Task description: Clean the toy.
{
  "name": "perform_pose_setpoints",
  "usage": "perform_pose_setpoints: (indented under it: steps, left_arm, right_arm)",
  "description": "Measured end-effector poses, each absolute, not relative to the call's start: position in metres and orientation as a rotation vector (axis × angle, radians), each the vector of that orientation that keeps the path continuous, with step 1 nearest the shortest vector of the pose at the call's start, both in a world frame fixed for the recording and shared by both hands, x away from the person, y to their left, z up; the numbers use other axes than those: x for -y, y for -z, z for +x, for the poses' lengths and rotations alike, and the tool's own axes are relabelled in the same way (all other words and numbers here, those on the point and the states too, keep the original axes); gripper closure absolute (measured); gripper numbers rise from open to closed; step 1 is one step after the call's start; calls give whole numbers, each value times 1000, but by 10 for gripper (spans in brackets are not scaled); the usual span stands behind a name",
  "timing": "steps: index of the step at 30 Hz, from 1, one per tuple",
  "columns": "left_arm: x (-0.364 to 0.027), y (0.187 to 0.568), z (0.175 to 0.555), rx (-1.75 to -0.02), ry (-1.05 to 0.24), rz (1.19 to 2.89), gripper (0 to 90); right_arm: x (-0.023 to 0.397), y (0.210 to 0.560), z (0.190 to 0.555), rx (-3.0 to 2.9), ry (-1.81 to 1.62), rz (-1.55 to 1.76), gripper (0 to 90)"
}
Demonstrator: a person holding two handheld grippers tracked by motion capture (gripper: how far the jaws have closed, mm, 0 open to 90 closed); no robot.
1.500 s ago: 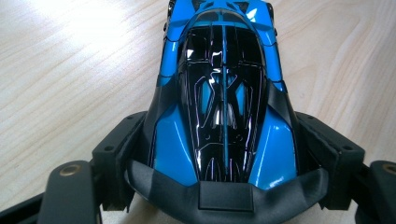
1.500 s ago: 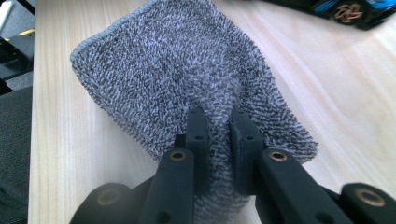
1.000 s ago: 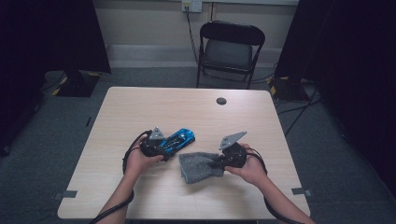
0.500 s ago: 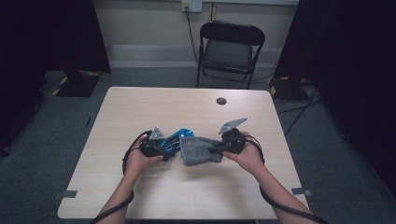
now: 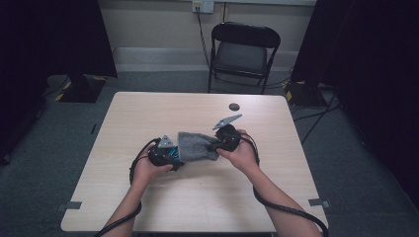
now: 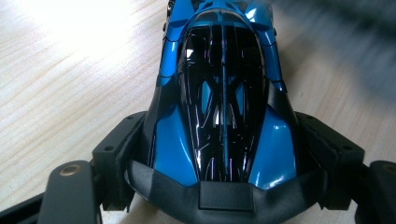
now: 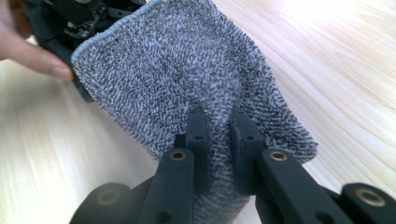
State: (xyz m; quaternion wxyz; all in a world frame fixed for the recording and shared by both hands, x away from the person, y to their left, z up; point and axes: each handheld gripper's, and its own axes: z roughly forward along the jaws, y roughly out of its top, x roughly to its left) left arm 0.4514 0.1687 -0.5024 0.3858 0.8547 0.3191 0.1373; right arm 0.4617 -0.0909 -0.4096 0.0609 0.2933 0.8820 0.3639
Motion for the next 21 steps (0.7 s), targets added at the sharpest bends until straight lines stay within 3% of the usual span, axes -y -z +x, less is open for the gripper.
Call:
perform_pose_setpoints:
  steps: [11, 21]
  left_arm:
    - [-169, 502, 451, -813, -348, 2176, 242]
    - [-169, 502, 451, -814, -348, 2177, 241]
  right_arm:
    - [42, 433, 473, -2653, -1020, 952, 794]
    - [30, 443, 474, -2666, -939, 924, 793]
